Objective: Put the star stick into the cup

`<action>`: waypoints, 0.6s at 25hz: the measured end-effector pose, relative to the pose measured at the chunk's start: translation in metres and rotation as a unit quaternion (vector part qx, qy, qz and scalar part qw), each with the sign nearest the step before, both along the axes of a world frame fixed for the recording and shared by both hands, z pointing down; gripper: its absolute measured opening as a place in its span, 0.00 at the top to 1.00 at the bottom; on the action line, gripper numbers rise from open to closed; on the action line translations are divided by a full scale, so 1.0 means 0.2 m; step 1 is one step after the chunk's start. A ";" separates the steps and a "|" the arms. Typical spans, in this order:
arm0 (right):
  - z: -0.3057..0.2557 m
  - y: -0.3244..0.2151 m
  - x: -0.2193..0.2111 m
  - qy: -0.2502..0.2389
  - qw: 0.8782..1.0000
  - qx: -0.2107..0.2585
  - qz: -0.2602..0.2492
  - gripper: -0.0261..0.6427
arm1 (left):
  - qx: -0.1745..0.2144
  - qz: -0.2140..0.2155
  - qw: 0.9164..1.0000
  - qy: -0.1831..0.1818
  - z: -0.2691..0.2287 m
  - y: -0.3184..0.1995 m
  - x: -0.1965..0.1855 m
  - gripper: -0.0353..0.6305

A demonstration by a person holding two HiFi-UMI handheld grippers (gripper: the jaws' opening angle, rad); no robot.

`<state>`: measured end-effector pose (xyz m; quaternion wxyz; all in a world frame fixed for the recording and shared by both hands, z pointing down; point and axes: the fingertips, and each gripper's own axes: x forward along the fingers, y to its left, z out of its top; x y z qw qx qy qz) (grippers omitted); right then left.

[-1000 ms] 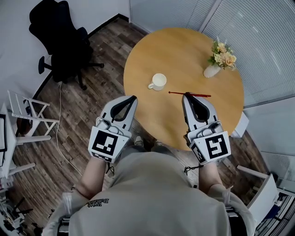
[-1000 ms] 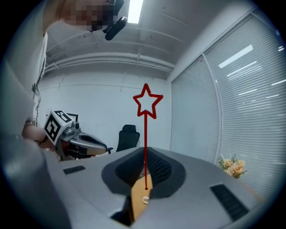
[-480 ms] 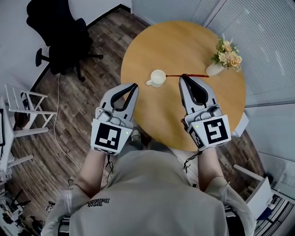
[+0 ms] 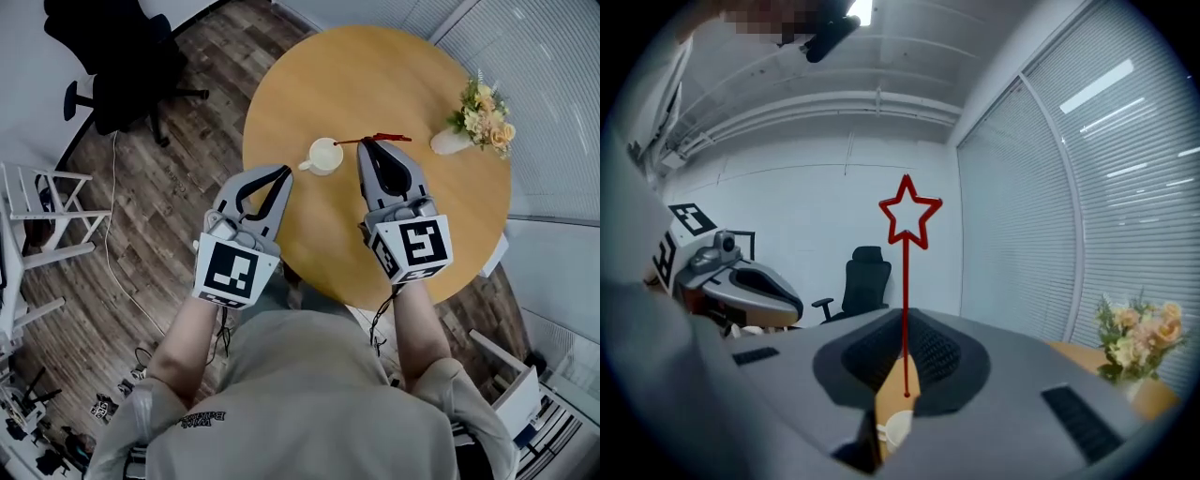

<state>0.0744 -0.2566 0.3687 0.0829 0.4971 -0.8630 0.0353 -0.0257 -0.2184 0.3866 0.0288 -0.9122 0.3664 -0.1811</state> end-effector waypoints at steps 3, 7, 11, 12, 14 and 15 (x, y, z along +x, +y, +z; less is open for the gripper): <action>0.13 -0.08 0.00 -0.003 1.000 -0.021 0.004 0.91 | -0.016 -0.002 1.000 0.001 0.08 -0.05 0.02 0.91; 0.31 -0.14 0.00 -0.003 0.998 -0.057 0.004 0.91 | -0.044 -0.004 0.999 0.008 0.17 -0.09 0.04 0.91; 0.48 -0.16 -0.03 0.007 0.996 -0.091 -0.001 0.91 | -0.058 -0.004 0.998 0.014 0.23 -0.11 0.03 0.91; 0.52 -0.17 -0.04 0.011 0.995 -0.098 -0.002 0.91 | -0.061 -0.005 0.998 0.012 0.25 -0.12 0.03 0.91; 0.60 -0.17 -0.04 0.015 0.994 -0.113 -0.003 0.91 | -0.075 -0.009 0.997 0.025 0.32 -0.14 0.04 0.91; 0.64 -0.18 -0.04 0.015 0.993 -0.120 -0.003 0.91 | -0.086 -0.010 0.996 0.033 0.35 -0.14 0.04 0.91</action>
